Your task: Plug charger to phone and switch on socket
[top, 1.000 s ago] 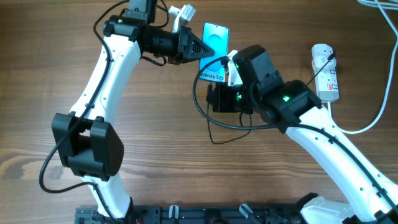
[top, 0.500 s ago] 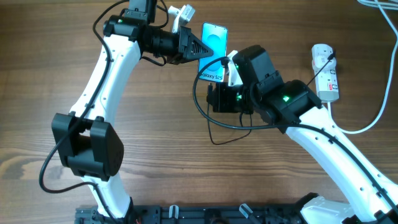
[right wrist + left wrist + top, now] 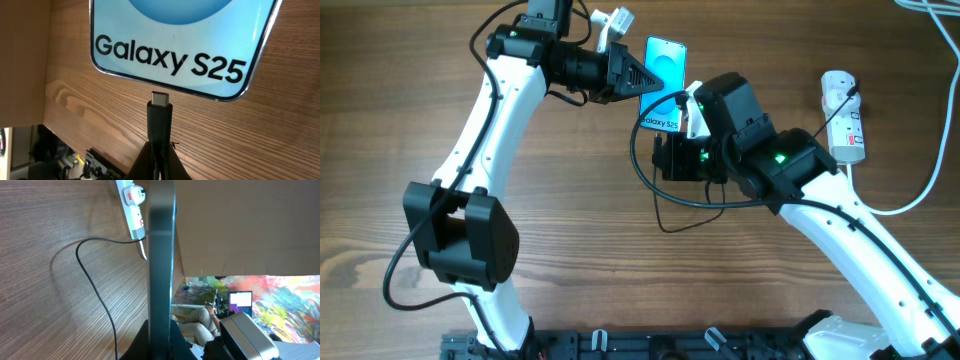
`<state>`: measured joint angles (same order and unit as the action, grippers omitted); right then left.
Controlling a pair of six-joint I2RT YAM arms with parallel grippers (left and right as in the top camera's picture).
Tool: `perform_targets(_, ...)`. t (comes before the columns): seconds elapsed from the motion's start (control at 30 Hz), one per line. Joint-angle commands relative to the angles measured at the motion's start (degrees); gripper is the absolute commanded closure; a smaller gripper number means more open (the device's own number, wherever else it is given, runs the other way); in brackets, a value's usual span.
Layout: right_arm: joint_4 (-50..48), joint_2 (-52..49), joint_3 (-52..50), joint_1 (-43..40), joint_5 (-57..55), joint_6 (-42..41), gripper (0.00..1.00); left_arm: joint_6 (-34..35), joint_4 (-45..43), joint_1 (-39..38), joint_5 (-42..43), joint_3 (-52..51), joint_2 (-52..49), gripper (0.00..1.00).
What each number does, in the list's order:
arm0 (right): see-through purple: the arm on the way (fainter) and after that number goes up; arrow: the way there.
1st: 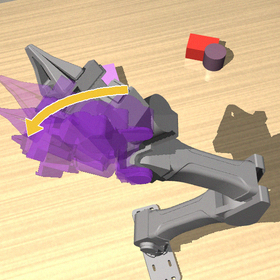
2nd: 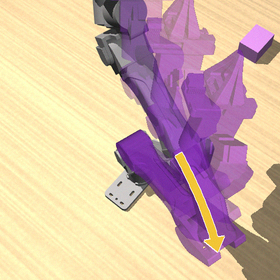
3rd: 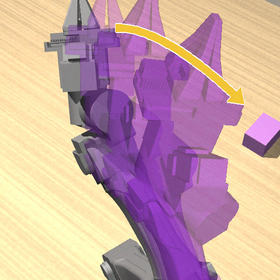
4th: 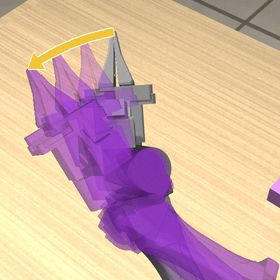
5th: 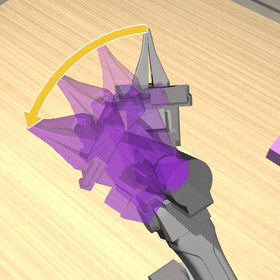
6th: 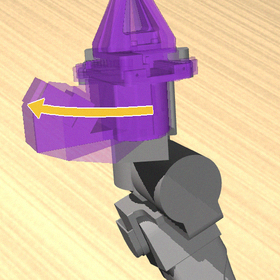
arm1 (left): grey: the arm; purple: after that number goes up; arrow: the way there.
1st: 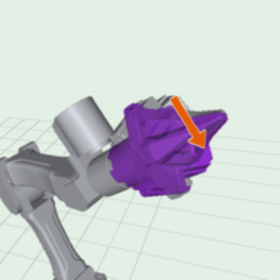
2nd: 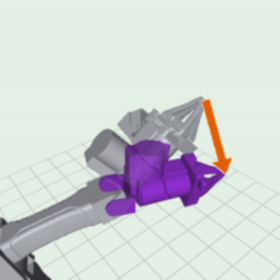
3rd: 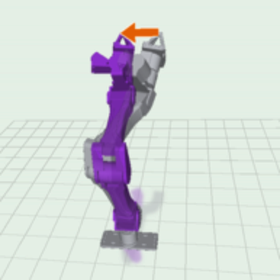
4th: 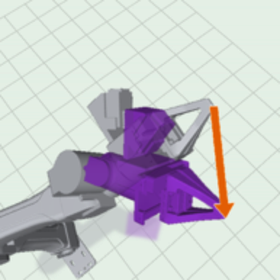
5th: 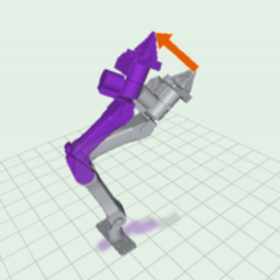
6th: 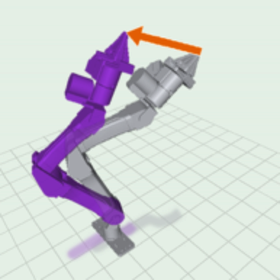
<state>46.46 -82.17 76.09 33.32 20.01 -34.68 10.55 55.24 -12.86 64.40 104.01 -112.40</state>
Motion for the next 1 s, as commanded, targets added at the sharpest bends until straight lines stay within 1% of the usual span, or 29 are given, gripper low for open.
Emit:
perform_targets(0.0,-0.2,-0.02,0.02,0.17,-0.74,-0.37,0.96,-1.4,-0.15,0.04,2.64,0.85,1.92,0.96)
perform_targets(0.83,-0.59,-1.09,0.02,0.17,-0.72,-0.39,0.96,-1.42,-0.17,0.04,3.19,0.85,1.92,0.96)
perform_targets(0.97,-0.35,-1.09,0.02,0.17,-0.7,-0.37,0.96,-3.58,-0.13,0.07,1.55,0.85,1.92,0.96)
